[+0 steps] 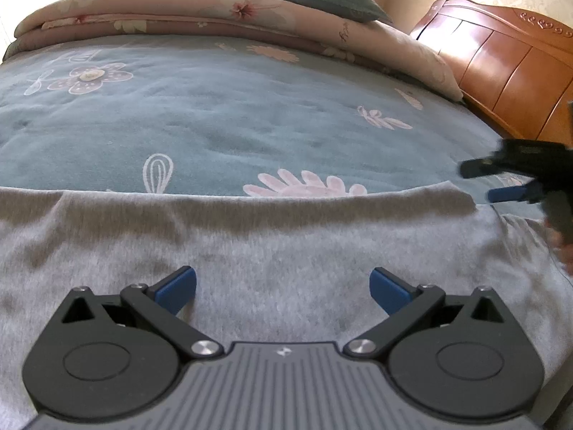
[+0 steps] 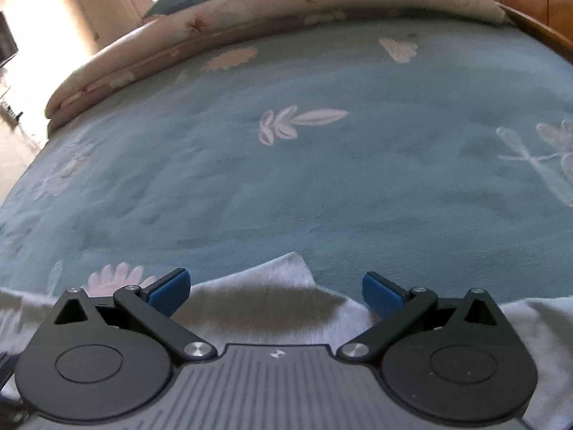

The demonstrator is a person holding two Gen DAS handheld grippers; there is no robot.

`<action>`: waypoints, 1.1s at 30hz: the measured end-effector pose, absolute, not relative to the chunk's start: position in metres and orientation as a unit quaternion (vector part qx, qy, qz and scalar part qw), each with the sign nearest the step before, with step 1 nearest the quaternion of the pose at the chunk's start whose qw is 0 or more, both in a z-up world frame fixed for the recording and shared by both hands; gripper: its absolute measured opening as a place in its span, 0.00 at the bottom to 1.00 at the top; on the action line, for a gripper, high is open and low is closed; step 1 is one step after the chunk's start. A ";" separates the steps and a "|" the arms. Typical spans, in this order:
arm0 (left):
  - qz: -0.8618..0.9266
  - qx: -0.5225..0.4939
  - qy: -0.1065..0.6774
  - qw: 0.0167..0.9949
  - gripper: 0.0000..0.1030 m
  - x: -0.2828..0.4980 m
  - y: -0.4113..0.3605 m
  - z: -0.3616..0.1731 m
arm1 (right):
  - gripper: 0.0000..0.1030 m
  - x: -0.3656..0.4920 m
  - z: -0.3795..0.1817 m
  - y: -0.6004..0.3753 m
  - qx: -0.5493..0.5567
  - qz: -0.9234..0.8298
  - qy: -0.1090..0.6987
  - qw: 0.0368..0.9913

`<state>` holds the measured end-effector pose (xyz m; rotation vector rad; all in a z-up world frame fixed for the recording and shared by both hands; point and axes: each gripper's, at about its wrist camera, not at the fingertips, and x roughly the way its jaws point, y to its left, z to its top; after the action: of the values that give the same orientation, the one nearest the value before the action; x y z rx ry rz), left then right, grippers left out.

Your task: Fold clothes

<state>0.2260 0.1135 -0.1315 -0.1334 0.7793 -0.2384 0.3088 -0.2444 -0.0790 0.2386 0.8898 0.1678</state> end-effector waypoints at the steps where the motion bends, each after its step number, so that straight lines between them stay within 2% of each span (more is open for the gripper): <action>1: -0.116 -0.065 0.378 0.916 0.99 0.226 0.113 -0.131 | 1.00 0.299 -0.072 -0.244 0.103 0.085 0.427 0.894; 6: -0.120 -0.063 0.369 0.919 0.99 0.222 0.111 -0.127 | 1.00 0.239 -0.053 -0.236 0.032 0.094 0.444 0.890; 13: -0.122 -0.048 0.363 0.923 0.99 0.216 0.105 -0.126 | 1.00 0.177 -0.092 -0.220 -0.061 0.072 0.504 0.859; 20: -0.124 -0.050 0.368 0.920 0.99 0.215 0.107 -0.128 | 1.00 0.163 -0.113 -0.231 0.001 0.042 0.488 0.872; 33: -0.132 -0.066 0.373 0.916 0.99 0.216 0.111 -0.128 | 1.00 0.148 -0.113 -0.227 -0.008 0.034 0.452 0.891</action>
<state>0.2155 0.1112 -0.1275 -0.1356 0.7678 -0.2707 0.1482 -0.2270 -0.1134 -0.0156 0.9384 0.0708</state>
